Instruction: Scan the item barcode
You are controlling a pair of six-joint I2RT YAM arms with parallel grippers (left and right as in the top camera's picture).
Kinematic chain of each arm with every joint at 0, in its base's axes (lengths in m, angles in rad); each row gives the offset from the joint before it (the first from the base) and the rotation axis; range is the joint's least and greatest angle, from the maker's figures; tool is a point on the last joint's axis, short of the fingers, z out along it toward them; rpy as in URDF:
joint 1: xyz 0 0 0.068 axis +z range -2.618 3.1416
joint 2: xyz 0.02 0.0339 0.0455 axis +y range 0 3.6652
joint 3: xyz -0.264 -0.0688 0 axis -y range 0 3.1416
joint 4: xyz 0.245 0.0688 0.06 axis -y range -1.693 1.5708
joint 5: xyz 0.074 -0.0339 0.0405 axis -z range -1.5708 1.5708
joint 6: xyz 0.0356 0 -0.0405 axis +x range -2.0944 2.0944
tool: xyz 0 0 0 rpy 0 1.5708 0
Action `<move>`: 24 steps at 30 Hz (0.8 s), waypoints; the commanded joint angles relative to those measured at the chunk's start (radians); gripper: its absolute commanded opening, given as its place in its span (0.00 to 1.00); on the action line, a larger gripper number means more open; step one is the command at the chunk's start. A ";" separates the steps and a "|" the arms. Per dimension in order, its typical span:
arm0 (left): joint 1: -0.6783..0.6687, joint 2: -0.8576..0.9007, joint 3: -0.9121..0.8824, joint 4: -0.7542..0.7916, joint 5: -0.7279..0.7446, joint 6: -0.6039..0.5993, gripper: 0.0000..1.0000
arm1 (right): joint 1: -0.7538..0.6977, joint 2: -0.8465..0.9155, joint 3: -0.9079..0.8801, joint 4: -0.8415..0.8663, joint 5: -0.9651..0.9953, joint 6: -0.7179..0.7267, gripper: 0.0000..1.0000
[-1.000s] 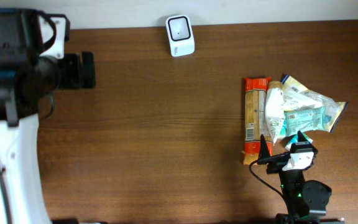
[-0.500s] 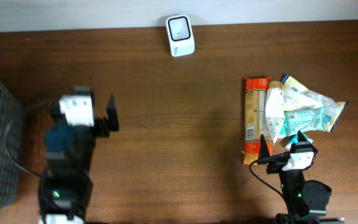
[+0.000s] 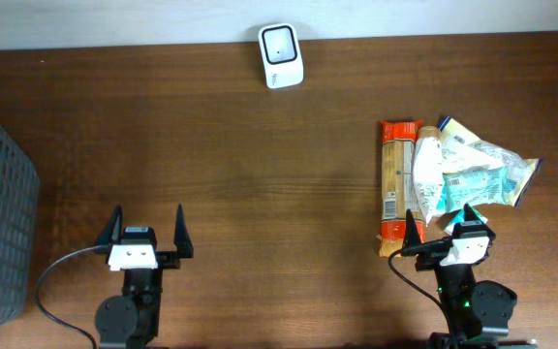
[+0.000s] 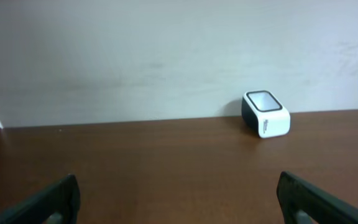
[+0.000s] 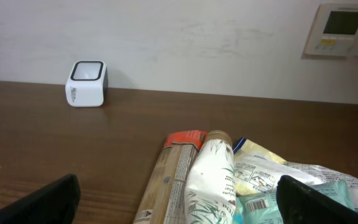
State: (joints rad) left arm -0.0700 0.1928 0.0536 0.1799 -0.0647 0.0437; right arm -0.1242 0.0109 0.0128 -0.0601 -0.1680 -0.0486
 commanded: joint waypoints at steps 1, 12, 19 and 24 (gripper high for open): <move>-0.002 -0.095 -0.039 -0.041 -0.011 -0.003 0.99 | -0.007 -0.007 -0.007 -0.003 -0.012 0.004 0.99; -0.002 -0.188 -0.045 -0.245 -0.061 -0.002 0.99 | -0.007 -0.007 -0.007 -0.003 -0.013 0.004 0.99; -0.002 -0.188 -0.045 -0.249 -0.067 0.044 0.99 | -0.007 -0.007 -0.007 -0.003 -0.013 0.004 0.99; -0.002 -0.188 -0.045 -0.250 -0.067 0.043 0.99 | -0.007 -0.007 -0.007 -0.003 -0.012 0.004 0.99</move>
